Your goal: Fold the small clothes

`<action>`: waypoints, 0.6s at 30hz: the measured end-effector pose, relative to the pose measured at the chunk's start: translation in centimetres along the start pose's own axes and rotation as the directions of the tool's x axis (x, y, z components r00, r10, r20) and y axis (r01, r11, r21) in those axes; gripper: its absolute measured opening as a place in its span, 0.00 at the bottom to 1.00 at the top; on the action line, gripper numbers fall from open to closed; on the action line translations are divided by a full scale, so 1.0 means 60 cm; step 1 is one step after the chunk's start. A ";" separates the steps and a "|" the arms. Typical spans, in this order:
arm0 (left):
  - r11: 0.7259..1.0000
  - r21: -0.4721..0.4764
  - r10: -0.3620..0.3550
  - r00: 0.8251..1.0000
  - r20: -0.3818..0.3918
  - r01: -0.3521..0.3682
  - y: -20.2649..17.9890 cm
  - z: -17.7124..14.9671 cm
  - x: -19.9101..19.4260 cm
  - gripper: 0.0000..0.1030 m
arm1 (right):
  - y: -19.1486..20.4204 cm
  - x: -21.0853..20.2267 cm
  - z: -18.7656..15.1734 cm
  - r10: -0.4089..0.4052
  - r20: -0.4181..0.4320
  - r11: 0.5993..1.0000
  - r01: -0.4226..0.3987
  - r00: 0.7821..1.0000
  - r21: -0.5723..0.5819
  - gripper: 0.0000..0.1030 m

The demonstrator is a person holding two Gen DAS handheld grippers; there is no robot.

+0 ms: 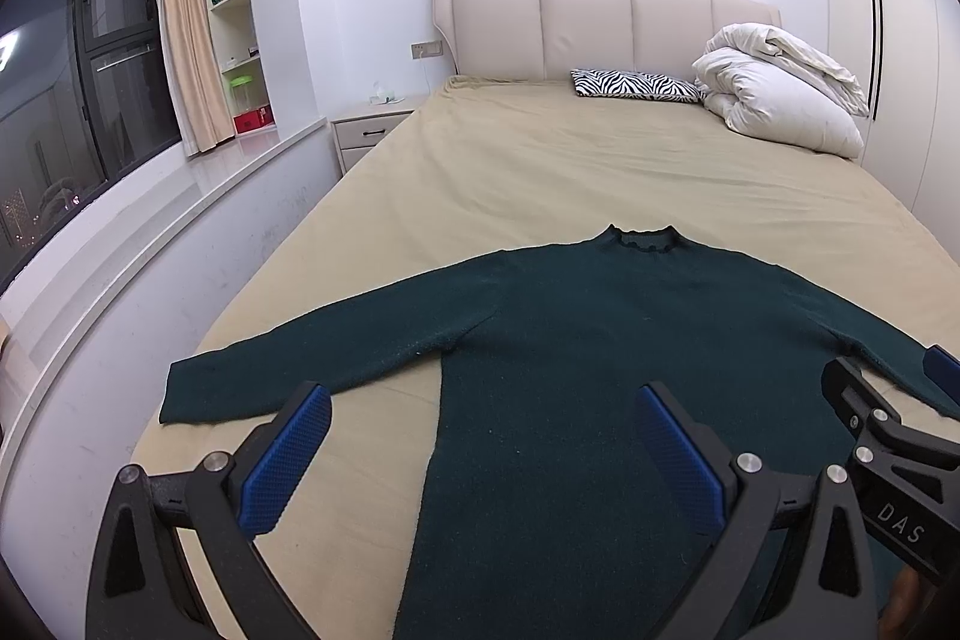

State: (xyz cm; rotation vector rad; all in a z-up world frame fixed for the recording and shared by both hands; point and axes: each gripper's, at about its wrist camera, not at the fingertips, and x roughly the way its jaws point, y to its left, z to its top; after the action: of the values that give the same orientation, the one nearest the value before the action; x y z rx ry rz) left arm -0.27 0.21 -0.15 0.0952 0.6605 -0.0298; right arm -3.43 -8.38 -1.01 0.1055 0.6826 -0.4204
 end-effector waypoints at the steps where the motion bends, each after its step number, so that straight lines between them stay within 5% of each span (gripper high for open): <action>1: 1.000 0.000 0.000 1.000 -0.001 0.000 0.000 0.000 0.000 1.00 | 0.000 0.001 0.000 0.001 0.000 1.000 -0.001 1.000 0.001 1.00; 18: 1.000 -0.001 -0.001 1.000 -0.001 0.001 0.000 -0.001 0.000 1.00 | 0.001 0.002 -0.002 0.005 -0.006 1.000 -0.005 1.000 0.003 1.00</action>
State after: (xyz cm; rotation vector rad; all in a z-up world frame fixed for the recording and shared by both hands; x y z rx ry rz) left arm -0.31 0.25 -0.22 0.0937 0.6614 -0.0308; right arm -3.40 -8.33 -1.16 0.1112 0.6879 -0.4169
